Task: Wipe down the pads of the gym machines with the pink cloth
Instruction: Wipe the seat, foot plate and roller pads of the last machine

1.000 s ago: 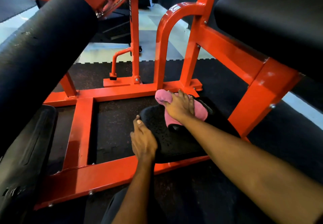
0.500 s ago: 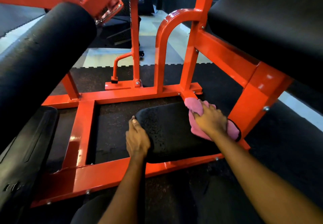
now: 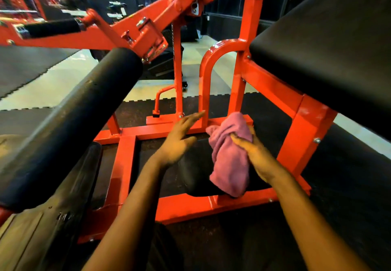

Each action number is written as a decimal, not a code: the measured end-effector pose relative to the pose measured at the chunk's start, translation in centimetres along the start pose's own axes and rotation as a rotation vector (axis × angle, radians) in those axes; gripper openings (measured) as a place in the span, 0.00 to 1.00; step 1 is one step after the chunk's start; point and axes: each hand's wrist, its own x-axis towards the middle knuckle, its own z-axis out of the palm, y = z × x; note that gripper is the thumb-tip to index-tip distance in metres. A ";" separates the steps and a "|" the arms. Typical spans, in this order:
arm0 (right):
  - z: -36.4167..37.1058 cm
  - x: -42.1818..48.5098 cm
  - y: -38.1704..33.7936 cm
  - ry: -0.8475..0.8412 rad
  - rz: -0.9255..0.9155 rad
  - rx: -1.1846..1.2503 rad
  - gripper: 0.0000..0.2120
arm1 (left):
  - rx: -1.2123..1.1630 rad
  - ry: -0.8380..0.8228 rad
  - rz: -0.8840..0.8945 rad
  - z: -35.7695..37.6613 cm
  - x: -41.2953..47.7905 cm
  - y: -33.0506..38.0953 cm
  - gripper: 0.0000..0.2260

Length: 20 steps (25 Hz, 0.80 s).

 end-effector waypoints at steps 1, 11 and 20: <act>0.0 0.5 -0.6 -0.015 -0.027 0.113 0.27 | 0.042 -0.132 0.061 -0.2 -0.1 1.9 0.33; 1.9 1.0 -0.7 -0.034 0.135 0.095 0.09 | -0.064 -0.114 -0.136 -1.9 -0.8 2.4 0.16; 2.0 2.9 0.7 -0.017 0.159 -0.257 0.09 | 0.289 -0.246 -0.129 -5.3 -0.7 -0.6 0.15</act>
